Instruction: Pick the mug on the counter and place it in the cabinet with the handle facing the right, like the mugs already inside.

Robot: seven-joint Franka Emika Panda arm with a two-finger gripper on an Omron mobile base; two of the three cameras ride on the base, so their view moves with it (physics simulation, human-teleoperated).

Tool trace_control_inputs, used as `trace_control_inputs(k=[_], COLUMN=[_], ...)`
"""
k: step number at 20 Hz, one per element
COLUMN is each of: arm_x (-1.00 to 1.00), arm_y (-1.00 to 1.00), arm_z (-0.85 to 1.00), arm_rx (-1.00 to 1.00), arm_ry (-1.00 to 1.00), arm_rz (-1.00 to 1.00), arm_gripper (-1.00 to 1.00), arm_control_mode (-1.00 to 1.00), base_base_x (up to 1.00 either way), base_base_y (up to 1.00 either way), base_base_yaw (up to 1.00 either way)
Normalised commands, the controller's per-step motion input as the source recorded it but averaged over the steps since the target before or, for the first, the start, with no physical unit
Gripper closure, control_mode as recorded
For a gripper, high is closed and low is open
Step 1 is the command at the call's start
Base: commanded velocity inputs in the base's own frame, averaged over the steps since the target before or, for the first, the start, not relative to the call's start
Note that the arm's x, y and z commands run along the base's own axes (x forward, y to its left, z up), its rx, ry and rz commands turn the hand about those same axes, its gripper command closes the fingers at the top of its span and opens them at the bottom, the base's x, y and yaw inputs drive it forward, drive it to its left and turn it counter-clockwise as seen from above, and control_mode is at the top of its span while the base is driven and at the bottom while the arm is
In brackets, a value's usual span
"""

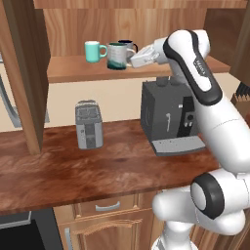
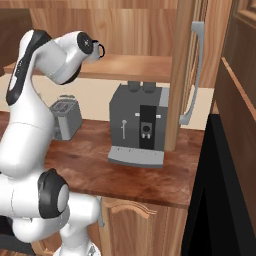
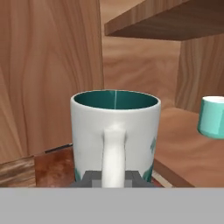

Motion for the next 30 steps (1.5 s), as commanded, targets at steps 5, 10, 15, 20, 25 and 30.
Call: trace_control_inputs(k=[5, 10, 15, 20, 25, 30], arm_x=[-0.01, 0.07, 0.05, 0.09, 0.20, 0.27], arm_y=[-0.25, -0.20, -0.15, -0.07, 0.00, 0.00], arm_z=[-0.07, -0.10, -0.06, -0.06, -0.17, -0.22], arm_rx=[-0.06, -0.03, -0.02, 0.00, 0.04, 0.03], arm_ry=[-0.08, -0.14, -0.04, 0.04, 0.06, 0.00], arm_rz=[0.01, 0.02, 0.00, 0.00, 0.00, 0.00], arm_gripper=[1.00, 1.00, 1.00, 1.00, 1.00, 1.00], arm_control_mode=[-1.00, -1.00, -1.00, -1.00, -1.00, -1.00], base_base_x=[0.00, 0.00, 0.00, 0.00, 0.00, 0.00], base_base_y=[0.00, 0.00, 0.00, 0.00, 0.00, 0.00], base_base_yaw=[0.00, 0.00, 0.00, 0.00, 0.00, 0.00])
